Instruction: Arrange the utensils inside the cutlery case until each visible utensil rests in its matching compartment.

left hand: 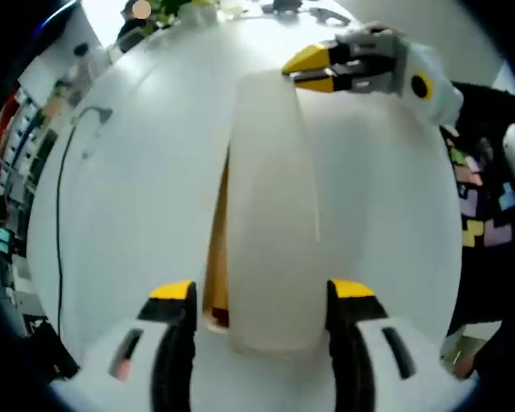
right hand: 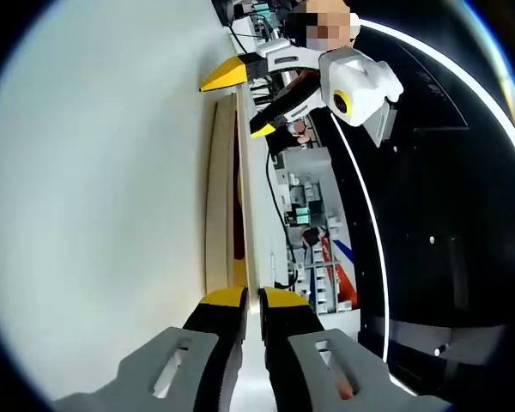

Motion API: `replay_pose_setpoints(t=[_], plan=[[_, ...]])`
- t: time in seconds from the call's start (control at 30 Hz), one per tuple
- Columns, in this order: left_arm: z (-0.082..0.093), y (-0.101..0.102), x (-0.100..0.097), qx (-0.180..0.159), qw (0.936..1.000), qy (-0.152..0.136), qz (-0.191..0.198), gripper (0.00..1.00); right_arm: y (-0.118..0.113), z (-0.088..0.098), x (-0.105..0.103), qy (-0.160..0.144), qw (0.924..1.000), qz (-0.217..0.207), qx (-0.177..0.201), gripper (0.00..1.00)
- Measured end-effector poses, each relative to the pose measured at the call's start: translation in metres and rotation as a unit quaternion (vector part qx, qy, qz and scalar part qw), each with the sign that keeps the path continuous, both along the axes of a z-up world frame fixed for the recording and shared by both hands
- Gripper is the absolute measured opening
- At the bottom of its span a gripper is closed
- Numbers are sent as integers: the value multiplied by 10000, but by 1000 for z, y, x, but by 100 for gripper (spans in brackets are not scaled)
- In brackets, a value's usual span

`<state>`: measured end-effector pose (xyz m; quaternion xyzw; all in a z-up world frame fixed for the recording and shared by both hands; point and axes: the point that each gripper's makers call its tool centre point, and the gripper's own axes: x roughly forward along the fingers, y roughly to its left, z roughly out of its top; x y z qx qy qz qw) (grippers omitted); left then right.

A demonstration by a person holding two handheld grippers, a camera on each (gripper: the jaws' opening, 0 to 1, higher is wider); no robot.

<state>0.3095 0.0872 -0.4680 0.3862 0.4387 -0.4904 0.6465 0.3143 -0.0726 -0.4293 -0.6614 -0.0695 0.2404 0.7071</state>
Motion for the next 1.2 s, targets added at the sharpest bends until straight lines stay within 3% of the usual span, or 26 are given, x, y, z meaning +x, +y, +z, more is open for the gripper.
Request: replay_pose_setpoints(t=[0.33, 0.53, 0.8, 1.0, 1.2], plan=[[-4, 0, -1, 122, 9987, 436, 251, 59, -1, 0, -1, -39, 10000, 21, -75, 5], [-4, 1, 7, 220, 9982, 444, 335, 49, -2, 0, -4, -89, 9998, 44, -145, 5], [-5, 1, 5, 447, 9972, 504, 318, 49, -4, 1, -6, -96, 9997, 74, -198, 5], [-6, 0, 4, 897, 9937, 613, 289, 49, -7, 4, -7, -127, 9997, 68, -219, 5], [-7, 2, 5, 1091, 9913, 675, 292, 49, -8, 3, -10, -51, 9997, 96, -218, 5]])
